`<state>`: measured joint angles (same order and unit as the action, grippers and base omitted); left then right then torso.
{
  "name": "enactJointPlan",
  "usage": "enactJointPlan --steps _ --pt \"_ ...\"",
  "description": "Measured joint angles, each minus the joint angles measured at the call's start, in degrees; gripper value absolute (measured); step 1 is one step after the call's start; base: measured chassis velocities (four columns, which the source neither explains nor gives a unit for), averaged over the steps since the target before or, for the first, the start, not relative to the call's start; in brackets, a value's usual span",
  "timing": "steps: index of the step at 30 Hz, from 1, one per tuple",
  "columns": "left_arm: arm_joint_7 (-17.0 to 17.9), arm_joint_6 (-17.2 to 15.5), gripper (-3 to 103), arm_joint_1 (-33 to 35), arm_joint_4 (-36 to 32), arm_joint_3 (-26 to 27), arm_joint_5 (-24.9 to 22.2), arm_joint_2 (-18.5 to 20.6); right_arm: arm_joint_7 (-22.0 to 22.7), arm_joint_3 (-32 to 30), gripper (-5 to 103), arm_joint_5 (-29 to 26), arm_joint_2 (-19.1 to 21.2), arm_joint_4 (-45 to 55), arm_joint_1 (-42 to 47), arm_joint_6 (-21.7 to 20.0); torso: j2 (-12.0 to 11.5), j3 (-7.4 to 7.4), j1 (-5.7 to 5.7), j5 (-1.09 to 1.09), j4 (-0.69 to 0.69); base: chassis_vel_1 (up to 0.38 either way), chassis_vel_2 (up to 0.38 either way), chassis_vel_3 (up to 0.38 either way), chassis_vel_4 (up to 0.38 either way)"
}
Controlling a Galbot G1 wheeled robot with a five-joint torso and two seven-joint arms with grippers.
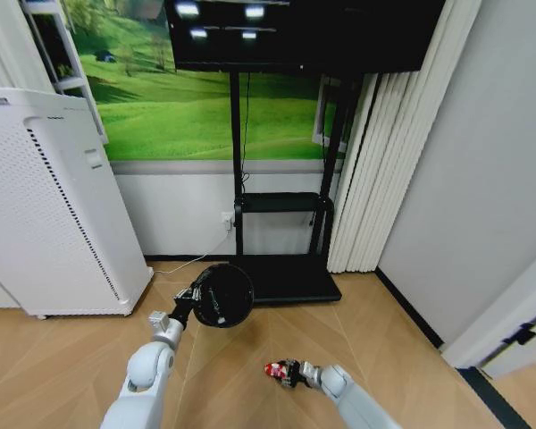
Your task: Pick up the trash bin and place the garbage on the floor into it.
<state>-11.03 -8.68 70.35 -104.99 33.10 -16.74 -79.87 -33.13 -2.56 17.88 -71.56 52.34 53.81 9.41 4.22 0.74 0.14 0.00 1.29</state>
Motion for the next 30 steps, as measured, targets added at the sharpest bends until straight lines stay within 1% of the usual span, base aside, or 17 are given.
enactJointPlan --steps 12,17,20,21,22,23,24,25,26,27,28,29,30 --pt "0.01 -0.09 7 -0.30 0.33 -0.28 -0.05 0.05 1.29 -1.65 42 0.05 0.58 0.94 0.76 0.16 0.00 0.01 0.00 0.00 0.00 0.000 0.000 0.000 0.000" --pt "0.03 -0.27 7 -0.58 0.62 -0.37 -0.05 0.07 1.70 -2.86 42 -1.02 0.79 2.10 1.02 0.16 0.00 0.01 0.00 0.02 0.00 0.000 0.000 0.000 0.000" --pt "0.17 -0.26 7 -0.80 2.07 0.52 -0.02 -0.29 3.65 -6.23 42 -4.35 1.39 4.98 2.01 -0.04 0.00 0.01 0.00 0.00 0.01 0.000 0.000 0.000 0.000" --pt "0.24 -0.21 7 -0.83 2.98 1.18 -0.10 -0.36 5.48 -7.84 42 -7.35 1.60 6.53 2.60 -0.37 0.00 0.00 0.00 0.00 0.00 0.000 0.000 0.000 0.000" --pt "0.24 -0.21 7 -0.83 2.98 1.18 -0.10 -0.36 5.48 -7.84 42 -7.35 1.60 6.53 2.60 -0.37 0.00 0.00 0.00 0.00 0.00 0.000 0.000 0.000 0.000" --pt "0.28 -0.14 7 -0.95 3.85 1.94 -0.19 -0.30 7.17 -9.18 42 -10.89 2.29 8.49 3.31 -0.85 0.00 0.01 0.00 0.02 0.00 0.000 0.000 0.000 0.000" --pt "0.28 -0.14 7 -0.95 3.85 1.94 -0.19 -0.30 7.17 -9.18 42 -10.89 2.29 8.49 3.31 -0.85 0.00 0.01 0.00 0.02 0.00 0.000 0.000 0.000 0.000" --pt "0.37 -0.09 7 -1.08 4.35 2.40 -0.35 -0.14 8.11 -10.13 42 -13.16 3.16 10.27 3.85 -1.33 0.00 0.01 0.00 0.02 -0.01 0.000 0.000 0.000 0.000" --pt "0.57 -0.09 7 -1.38 4.74 2.73 -0.83 0.21 9.10 -12.05 42 -16.21 4.99 13.21 4.69 -2.08 0.00 0.00 0.00 -0.01 -0.01 0.000 0.000 0.000 0.000" --pt "0.70 -0.11 7 -1.55 4.84 2.73 -1.10 0.38 9.33 -13.36 42 -17.38 5.86 14.64 5.08 -2.33 0.00 0.00 0.00 0.00 0.00 0.000 0.000 0.000 0.000" --pt "0.70 -0.11 7 -1.55 4.84 2.73 -1.10 0.38 9.33 -13.36 42 -17.38 5.86 14.64 5.08 -2.33 0.00 0.00 0.00 0.00 0.00 0.000 0.000 0.000 0.000" --pt "0.82 -0.19 7 -1.73 4.92 2.64 -1.32 0.48 9.44 -15.15 42 -18.51 6.82 16.13 5.46 -2.62 0.00 0.00 0.00 0.02 0.00 0.000 0.000 0.000 0.000" --pt "0.82 -0.19 7 -1.73 4.92 2.64 -1.32 0.48 9.44 -15.15 42 -18.51 6.82 16.13 5.46 -2.62 0.00 0.00 0.00 0.02 0.00 0.000 0.000 0.000 0.000"
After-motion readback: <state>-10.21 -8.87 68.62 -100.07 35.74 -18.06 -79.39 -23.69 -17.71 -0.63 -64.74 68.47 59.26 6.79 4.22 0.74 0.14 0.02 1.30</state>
